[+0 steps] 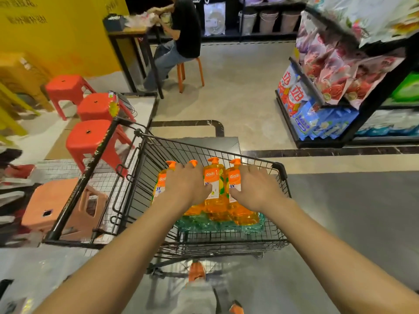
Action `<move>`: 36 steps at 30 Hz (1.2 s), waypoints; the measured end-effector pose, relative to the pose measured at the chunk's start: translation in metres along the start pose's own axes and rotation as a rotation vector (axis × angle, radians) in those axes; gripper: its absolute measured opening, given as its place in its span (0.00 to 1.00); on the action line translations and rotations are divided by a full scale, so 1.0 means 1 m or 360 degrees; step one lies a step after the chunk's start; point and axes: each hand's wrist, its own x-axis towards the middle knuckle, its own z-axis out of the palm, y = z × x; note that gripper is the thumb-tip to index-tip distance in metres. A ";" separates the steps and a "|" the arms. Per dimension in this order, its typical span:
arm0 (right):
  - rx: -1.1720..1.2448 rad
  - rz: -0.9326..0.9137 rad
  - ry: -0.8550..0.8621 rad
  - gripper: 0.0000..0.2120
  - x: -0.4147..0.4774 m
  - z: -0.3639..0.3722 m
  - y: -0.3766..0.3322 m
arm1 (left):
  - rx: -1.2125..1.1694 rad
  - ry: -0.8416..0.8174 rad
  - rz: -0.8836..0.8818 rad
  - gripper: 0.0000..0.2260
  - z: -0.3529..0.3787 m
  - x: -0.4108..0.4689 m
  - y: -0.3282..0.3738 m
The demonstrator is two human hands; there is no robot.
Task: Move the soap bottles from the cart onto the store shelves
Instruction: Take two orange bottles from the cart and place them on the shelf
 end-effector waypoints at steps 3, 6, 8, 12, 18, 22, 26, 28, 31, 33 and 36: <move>0.0005 0.0036 -0.0050 0.34 0.037 0.013 -0.001 | -0.0062 -0.0049 0.0003 0.31 0.010 0.036 -0.012; 0.0022 0.0120 -0.0123 0.37 0.071 0.030 -0.001 | -0.0131 -0.0114 0.0043 0.31 0.022 0.075 -0.023; 0.0024 0.0175 -0.0160 0.38 0.093 0.039 0.002 | -0.0183 -0.0168 0.0048 0.30 0.034 0.104 -0.026; 0.0094 0.0303 -0.0230 0.34 0.126 0.060 0.011 | -0.0347 -0.0260 0.0042 0.24 0.065 0.151 -0.025; 0.0314 0.0487 -0.0242 0.30 0.155 0.090 0.032 | -0.0726 -0.0389 -0.0159 0.21 0.109 0.187 -0.009; 0.0462 0.0618 -0.0168 0.31 0.169 0.118 0.053 | -0.0952 -0.0338 -0.0377 0.23 0.141 0.201 0.007; 0.0559 0.0755 -0.0193 0.43 0.178 0.148 0.063 | -0.0956 -0.0373 -0.0598 0.29 0.159 0.203 0.026; 0.0607 0.0763 -0.0088 0.45 0.179 0.160 0.067 | -0.0908 -0.0348 -0.0674 0.32 0.165 0.204 0.033; 0.0594 0.0782 -0.0052 0.48 0.184 0.173 0.073 | -0.0900 -0.0300 -0.0751 0.34 0.174 0.208 0.038; 0.0652 0.0804 -0.0102 0.51 0.189 0.179 0.079 | -0.0926 -0.0303 -0.0794 0.36 0.178 0.210 0.039; 0.0856 0.0881 -0.0203 0.56 0.194 0.186 0.087 | -0.0921 -0.0303 -0.0863 0.38 0.179 0.215 0.040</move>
